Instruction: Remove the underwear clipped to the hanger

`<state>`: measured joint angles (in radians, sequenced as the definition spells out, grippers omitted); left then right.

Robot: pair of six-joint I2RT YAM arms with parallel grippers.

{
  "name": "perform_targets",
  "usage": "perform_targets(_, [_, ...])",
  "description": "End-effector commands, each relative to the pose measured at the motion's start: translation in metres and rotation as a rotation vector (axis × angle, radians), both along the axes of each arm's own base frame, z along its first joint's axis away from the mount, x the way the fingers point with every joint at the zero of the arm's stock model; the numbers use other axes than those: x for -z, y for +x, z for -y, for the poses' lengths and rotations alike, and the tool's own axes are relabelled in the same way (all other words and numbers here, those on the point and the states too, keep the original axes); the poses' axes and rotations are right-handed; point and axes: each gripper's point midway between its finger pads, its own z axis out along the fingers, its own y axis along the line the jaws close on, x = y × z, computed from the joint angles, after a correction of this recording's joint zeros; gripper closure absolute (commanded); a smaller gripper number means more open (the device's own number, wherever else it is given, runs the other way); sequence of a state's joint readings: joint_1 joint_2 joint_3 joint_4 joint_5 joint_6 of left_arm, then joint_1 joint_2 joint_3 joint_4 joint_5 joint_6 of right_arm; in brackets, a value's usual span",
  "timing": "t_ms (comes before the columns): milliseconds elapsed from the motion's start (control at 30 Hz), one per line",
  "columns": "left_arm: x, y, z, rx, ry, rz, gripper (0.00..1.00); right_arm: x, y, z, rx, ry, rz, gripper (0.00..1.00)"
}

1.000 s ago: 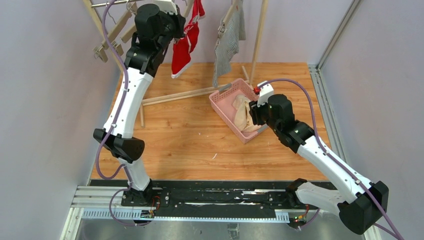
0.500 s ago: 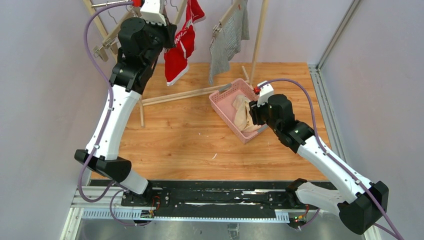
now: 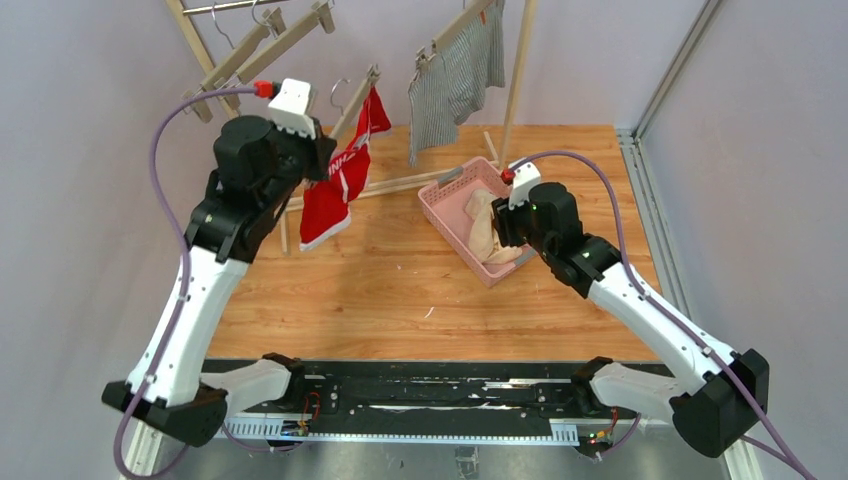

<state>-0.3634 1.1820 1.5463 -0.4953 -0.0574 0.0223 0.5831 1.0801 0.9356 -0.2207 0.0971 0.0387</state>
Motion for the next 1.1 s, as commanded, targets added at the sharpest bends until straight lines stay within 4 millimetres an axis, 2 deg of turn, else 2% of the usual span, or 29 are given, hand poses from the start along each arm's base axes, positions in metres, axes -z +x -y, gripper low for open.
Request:
perform_targets(0, [0.006,-0.06,-0.007,0.074,-0.022,-0.012,1.0,-0.01,0.009,-0.016,-0.022,0.025,-0.001,0.56])
perform_targets(133, [0.03,-0.099,-0.02,0.079,-0.024,-0.044,1.0,-0.011,0.007,-0.027,-0.066,0.055,-0.024,0.55])
perform_targets(233, [0.041,-0.121,-0.024,0.097,-0.031,-0.074,1.0,-0.023,0.002,-0.039,-0.135,0.093,-0.006,0.53])
perform_targets(367, [0.049,-0.149,0.001,0.281,-0.07,-0.11,1.0,-0.053,-0.006,-0.058,-0.264,0.144,0.027,0.45])
perform_targets(433, [0.055,-0.161,0.014,0.371,-0.09,-0.142,1.0,-0.077,-0.008,-0.065,-0.329,0.188,0.051,0.41])
perform_targets(567, [0.077,-0.174,0.021,0.432,-0.091,-0.216,1.0,-0.114,-0.029,-0.077,-0.548,0.306,0.06,0.4])
perform_targets(733, [0.095,-0.195,0.035,0.577,-0.08,-0.251,1.0,-0.142,-0.042,-0.07,-0.72,0.427,0.1,0.39])
perform_targets(800, [0.097,-0.198,0.04,0.619,-0.081,-0.262,1.0,-0.148,-0.051,-0.071,-0.814,0.474,0.083,0.39])
perform_targets(933, [0.096,-0.191,0.042,0.626,-0.061,-0.262,1.0,-0.148,-0.069,-0.078,-1.004,0.526,0.043,0.39])
perform_targets(1067, [0.094,-0.191,0.052,0.694,-0.062,-0.265,1.0,-0.151,-0.077,-0.083,-1.098,0.572,-0.003,0.39])
